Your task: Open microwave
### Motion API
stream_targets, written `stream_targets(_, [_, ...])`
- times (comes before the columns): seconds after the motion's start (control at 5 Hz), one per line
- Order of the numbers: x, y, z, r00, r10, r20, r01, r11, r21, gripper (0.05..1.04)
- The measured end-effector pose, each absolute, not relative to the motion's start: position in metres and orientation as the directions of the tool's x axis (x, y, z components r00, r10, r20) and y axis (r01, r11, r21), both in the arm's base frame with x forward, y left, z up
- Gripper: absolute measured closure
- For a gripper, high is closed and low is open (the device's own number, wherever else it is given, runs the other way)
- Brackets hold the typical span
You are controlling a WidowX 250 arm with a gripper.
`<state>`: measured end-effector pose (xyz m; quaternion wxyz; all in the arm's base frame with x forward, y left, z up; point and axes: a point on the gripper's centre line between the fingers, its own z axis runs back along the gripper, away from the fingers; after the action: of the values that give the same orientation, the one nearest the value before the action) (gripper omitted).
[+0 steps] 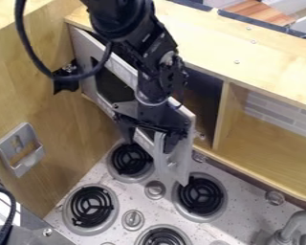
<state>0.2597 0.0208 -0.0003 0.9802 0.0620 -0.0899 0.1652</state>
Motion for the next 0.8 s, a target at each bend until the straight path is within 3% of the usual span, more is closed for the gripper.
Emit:
stream_targets(0.4, [0.253,0.019,0.031,0.919,0.346,0.188,-0.377,0.911,0.166,0.083])
stream_targets(0.6, [0.247,0.009,0.062,0.909,0.376,0.179,-0.412,0.872,0.263,0.083])
stream_targets(0.8, [0.254,-0.003,0.084,0.903,0.351,0.249,-0.413,0.868,0.276,0.083])
